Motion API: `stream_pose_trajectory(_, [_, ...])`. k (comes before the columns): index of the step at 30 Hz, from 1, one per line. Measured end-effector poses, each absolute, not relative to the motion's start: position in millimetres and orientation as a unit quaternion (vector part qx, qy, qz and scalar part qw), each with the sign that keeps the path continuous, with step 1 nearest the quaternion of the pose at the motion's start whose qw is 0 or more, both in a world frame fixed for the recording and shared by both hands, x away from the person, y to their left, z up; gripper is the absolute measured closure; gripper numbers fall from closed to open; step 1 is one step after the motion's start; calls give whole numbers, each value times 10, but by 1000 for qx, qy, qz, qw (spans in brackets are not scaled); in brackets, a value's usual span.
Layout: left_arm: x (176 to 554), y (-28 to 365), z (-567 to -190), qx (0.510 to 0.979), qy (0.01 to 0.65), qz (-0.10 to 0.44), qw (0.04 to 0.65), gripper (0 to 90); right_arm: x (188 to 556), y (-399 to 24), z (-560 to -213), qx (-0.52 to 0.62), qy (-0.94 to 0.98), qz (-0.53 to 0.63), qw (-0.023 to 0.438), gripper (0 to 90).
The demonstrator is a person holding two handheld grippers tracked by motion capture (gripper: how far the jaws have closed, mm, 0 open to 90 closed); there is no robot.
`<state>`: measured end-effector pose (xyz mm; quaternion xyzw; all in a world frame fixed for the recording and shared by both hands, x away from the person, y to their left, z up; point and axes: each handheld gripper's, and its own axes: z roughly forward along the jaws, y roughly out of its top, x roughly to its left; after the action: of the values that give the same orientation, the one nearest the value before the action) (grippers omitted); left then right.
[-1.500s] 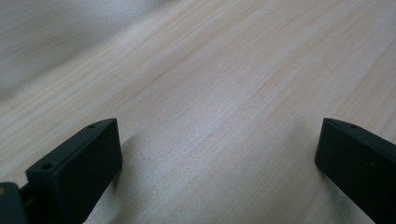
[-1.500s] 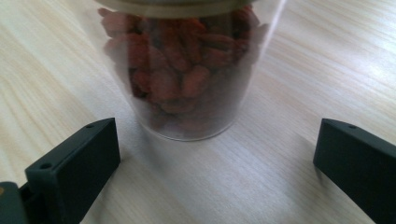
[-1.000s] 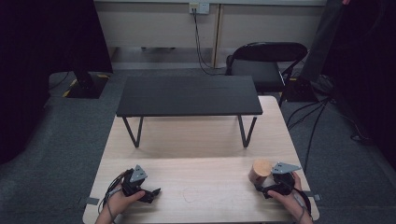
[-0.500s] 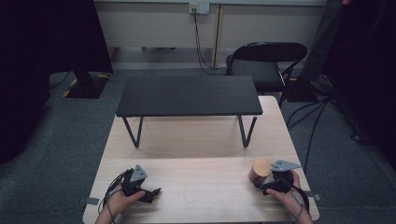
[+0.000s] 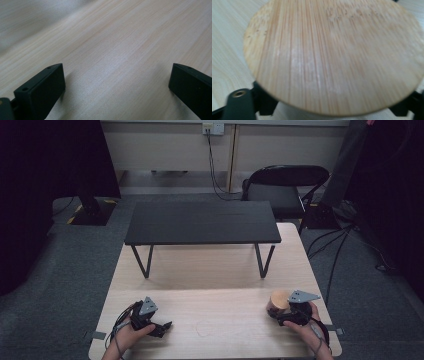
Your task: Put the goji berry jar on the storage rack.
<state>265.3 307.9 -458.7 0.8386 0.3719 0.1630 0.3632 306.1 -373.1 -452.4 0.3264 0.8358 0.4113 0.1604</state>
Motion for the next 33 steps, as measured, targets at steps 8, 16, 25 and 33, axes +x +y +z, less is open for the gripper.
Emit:
stream_pose_trajectory(8, [2655, 3080, -4582, 840, 371, 163, 362, 0, 3062, -3748, -4535, 319, 835, 420, 159, 251])
stream_pose_trajectory(16, [2655, 3080, -4583, 840, 371, 163, 362, 0, 3047, -3691, -4496, 315, 839, 413, 161, 258])
stream_pose_trajectory(25, [2652, 3079, -4587, 839, 372, 163, 363, 0, 3075, -3657, -4411, 306, 847, 409, 149, 258])
stream_pose_trajectory(33, [2652, 3079, -4587, 839, 372, 163, 363, 0, 3086, -3644, -4307, 299, 848, 416, 136, 257])
